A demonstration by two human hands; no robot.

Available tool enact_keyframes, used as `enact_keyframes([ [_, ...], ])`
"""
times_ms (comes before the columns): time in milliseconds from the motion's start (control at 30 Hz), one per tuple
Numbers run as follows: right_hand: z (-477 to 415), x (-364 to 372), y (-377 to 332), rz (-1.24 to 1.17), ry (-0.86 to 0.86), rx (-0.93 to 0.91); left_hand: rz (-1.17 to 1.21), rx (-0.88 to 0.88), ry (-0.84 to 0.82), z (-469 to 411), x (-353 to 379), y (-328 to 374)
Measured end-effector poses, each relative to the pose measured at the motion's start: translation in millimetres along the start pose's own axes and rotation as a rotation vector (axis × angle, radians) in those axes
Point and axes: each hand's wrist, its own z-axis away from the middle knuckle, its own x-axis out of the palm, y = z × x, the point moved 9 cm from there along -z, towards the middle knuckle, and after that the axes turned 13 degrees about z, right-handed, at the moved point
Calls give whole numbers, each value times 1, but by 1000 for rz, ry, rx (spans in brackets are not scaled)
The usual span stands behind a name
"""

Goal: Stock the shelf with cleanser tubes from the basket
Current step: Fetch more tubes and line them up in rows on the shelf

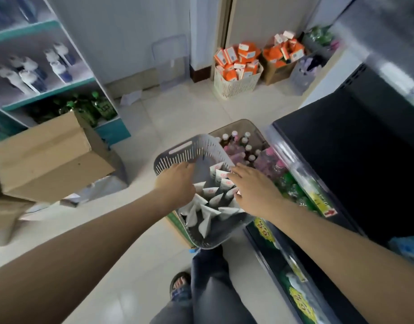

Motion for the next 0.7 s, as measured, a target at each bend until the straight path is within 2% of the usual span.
enact_keyframes([
  [333, -69, 115, -1, 33, -159, -207, 188, -128, -116, -74, 101, -33],
  [700, -114, 201, -22, -26, -223, -220, 110, -145, -203, -113, 181, -50],
])
